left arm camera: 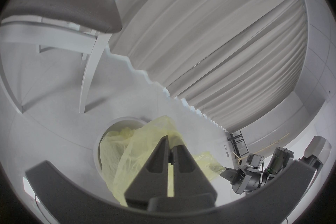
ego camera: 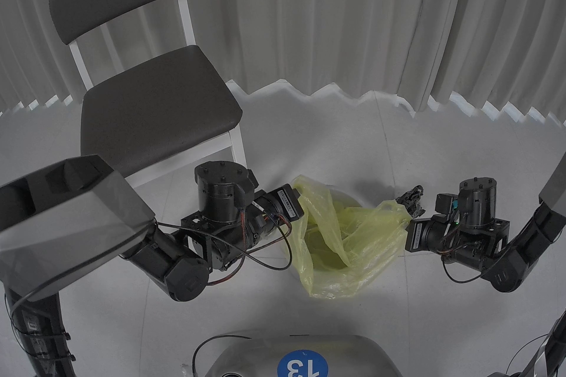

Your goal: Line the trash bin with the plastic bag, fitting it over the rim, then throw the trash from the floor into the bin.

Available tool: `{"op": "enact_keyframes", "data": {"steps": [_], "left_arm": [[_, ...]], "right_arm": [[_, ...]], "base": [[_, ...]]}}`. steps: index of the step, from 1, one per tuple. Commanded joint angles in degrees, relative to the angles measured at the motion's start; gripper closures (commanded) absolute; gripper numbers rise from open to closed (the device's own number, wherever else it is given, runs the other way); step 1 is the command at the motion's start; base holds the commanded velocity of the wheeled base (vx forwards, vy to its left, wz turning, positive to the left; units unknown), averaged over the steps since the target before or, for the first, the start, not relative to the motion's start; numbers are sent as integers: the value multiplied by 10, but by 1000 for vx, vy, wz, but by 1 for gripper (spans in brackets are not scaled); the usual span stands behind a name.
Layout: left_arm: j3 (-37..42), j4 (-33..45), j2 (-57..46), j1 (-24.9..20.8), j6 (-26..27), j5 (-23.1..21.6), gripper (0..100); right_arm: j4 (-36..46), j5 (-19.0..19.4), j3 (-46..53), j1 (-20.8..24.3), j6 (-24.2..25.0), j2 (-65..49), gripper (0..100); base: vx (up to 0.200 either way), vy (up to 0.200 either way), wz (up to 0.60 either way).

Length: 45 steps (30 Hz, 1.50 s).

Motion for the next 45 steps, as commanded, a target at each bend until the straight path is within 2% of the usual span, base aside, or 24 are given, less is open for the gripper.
{"op": "enact_keyframes", "data": {"steps": [1, 5, 6, 7, 17, 23, 28, 32, 38, 45], "left_arm": [[-8, 29, 17, 3, -1, -4, 100], [-12, 147, -30, 8, 0, -49, 100], [-12, 147, -30, 8, 0, -49, 100], [-14, 185, -50, 15, 0, -69, 100], [-21, 282, -114, 17, 12, -89, 100], [-22, 310, -127, 18, 20, -95, 100], [-22, 315, -112, 17, 23, -97, 100], [-23, 346, -98, 18, 52, -108, 100], [-42, 349, -51, 29, 56, -112, 100], [-76, 335, -2, 62, 51, -108, 100]], "right_arm": [[-6, -1, 5, -3, -1, 54, 100], [-1, 0, 25, -3, -30, 51, 100], [-1, 0, 25, -3, -30, 51, 100], [4, 0, 32, -3, -40, 45, 100], [78, 2, 36, -3, -57, -22, 100], [123, 16, 36, -3, -63, -54, 100], [125, 22, 36, -3, -65, -41, 100], [125, 24, 36, -3, -66, -17, 100], [117, 29, 23, -6, -65, 37, 100], [67, 26, -17, -42, -46, 102, 100]], "base": [[0, 0, 0], [0, 0, 0], [0, 0, 0], [0, 0, 0], [0, 0, 0], [0, 0, 0], [0, 0, 0], [0, 0, 0], [0, 0, 0], [0, 0, 0]]}}
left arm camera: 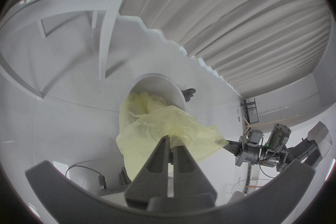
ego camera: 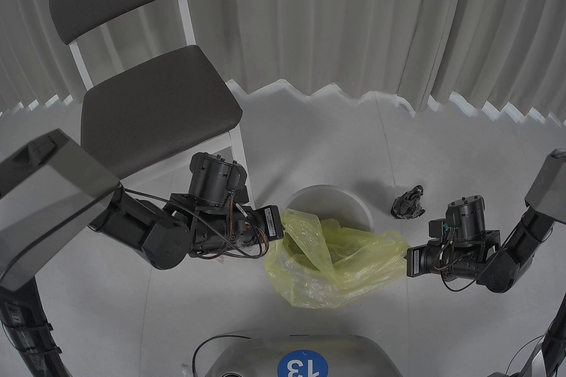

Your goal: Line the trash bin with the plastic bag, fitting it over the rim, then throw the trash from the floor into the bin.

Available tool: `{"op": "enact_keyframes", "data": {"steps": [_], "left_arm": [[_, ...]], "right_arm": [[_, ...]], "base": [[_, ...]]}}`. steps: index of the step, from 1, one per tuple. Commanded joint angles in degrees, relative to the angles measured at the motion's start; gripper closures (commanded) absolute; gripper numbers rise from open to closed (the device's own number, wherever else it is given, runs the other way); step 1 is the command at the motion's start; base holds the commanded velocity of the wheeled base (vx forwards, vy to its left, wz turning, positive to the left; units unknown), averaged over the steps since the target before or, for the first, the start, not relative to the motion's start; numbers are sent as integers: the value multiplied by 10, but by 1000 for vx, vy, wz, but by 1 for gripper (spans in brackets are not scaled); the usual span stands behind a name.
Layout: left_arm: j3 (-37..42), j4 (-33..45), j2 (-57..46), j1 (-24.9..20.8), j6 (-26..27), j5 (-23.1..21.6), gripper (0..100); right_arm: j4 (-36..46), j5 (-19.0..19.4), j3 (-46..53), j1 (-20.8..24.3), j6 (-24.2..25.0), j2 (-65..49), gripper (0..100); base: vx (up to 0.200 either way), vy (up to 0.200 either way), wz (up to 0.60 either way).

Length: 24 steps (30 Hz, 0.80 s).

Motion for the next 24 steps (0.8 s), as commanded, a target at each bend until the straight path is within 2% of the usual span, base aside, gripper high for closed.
{"op": "enact_keyframes", "data": {"steps": [1, 6, 9, 14, 24], "left_arm": [[-24, -16, 51, 24, -2, 1, 100], [-35, -72, 92, 37, -23, 22, 100], [-39, -79, 100, 42, -26, 31, 100], [-62, -75, 112, 50, -28, 52, 100], [-66, -81, 98, 60, -38, 64, 100]], "right_arm": [[-33, -3, -28, -25, 18, 66, 100], [-45, -12, -73, -45, 54, 106, 100], [-45, -18, -93, -53, 70, 118, 100], [-44, -58, -160, -67, 129, 155, 100], [-46, -63, -191, -75, 169, 158, 100]], "base": [[0, 0, 0], [0, 0, 0], [0, 0, 0], [0, 0, 0], [0, 0, 0]]}}
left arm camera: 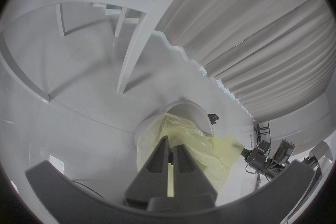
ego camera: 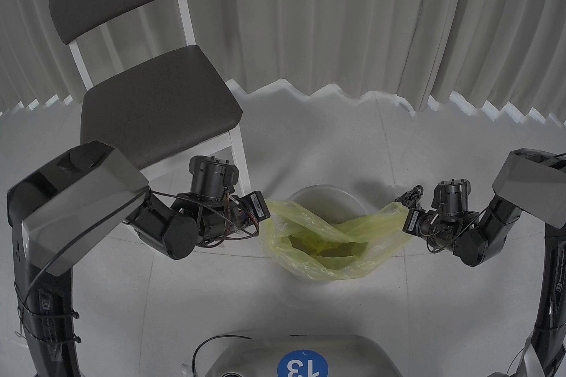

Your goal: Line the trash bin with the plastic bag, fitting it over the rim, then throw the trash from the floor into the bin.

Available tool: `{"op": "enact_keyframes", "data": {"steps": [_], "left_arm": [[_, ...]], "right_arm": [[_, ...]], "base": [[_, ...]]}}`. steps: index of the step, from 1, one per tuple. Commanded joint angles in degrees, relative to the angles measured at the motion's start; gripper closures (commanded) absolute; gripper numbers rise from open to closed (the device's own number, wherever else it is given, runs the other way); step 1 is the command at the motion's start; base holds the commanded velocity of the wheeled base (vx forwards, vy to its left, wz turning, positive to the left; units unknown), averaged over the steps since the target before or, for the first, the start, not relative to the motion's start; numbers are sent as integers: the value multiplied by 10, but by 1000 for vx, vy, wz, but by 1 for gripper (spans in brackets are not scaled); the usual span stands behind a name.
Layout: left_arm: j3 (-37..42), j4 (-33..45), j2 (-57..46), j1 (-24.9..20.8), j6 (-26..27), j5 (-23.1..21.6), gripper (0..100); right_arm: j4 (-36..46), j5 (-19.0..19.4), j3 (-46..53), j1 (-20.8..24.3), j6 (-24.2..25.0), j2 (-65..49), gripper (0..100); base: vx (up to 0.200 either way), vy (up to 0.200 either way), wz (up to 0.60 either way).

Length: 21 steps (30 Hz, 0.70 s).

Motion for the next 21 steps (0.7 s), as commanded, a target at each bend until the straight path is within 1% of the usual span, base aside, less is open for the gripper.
{"op": "enact_keyframes", "data": {"steps": [1, 4, 7, 8, 10, 16, 18, 21], "left_arm": [[4, 7, -19, 9, 1, -3, 100], [7, 12, -20, 16, 8, -4, 100], [15, 37, -18, 27, 50, -5, 100], [15, 39, -18, 28, 52, -5, 100], [21, 57, -19, 31, 73, -5, 100], [25, 63, -42, 41, 76, -10, 100], [25, 63, -39, 40, 76, -15, 100], [22, 55, -13, 30, 74, -12, 100]], "right_arm": [[-1, -3, -13, -2, 14, 1, 100], [0, -9, -17, -2, 17, 2, 100], [0, -19, -21, 4, 19, 8, 100], [0, -19, -20, 4, 19, 8, 100], [1, -22, -17, 14, 19, 8, 100], [1, -22, -3, 30, 19, 3, 100], [0, -22, 0, 38, 19, 5, 100], [0, -21, -1, 38, 18, 9, 100]], "base": [[0, 0, 0], [0, 0, 0], [0, 0, 0], [0, 0, 0], [0, 0, 0], [0, 0, 0], [0, 0, 0], [0, 0, 0]]}}
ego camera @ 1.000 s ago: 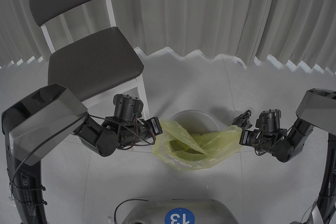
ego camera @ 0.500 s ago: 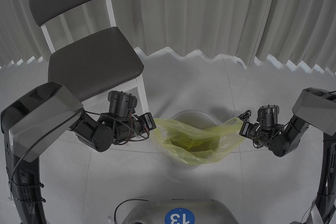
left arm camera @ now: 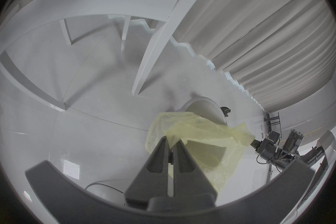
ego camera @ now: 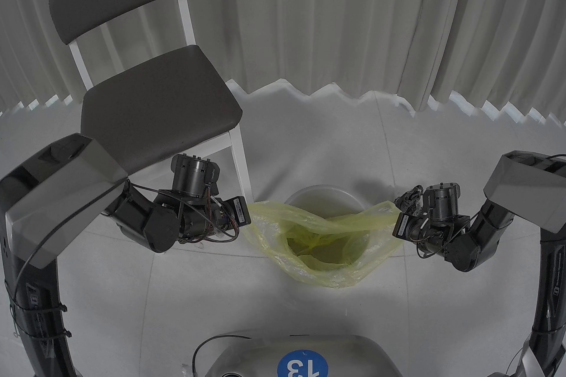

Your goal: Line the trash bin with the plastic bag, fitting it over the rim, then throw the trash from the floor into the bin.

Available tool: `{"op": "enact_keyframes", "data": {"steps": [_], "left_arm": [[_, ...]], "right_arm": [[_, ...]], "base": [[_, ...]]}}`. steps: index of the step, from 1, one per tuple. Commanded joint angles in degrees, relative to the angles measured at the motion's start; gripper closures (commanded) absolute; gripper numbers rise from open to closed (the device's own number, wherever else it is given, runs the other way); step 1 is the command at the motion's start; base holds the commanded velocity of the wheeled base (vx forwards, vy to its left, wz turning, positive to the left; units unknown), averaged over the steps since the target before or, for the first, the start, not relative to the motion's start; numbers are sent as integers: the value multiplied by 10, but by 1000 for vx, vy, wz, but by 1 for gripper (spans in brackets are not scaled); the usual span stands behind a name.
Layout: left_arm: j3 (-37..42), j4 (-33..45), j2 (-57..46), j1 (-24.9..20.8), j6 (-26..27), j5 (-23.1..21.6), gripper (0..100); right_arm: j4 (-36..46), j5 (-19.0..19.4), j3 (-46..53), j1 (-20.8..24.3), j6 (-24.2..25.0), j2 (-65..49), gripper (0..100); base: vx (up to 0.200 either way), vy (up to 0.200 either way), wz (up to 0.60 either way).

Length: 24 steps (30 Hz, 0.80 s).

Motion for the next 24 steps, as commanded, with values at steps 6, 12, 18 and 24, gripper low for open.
{"op": "enact_keyframes", "data": {"steps": [6, 12, 18, 24], "left_arm": [[-12, -30, 58, -27, -9, 5, 100], [-4, -120, 88, -46, -48, 6, 100], [-9, -142, 98, -40, -56, 10, 100], [-13, -137, 111, -37, -53, 16, 100]], "right_arm": [[0, 4, -6, -9, -1, 11, 100], [0, 8, -30, -37, -1, 39, 100], [0, 9, -45, -58, -1, 52, 100], [0, 9, -48, -55, -1, 63, 100]], "base": [[0, 0, 0], [0, 0, 0], [0, 0, 0], [0, 0, 0]]}}
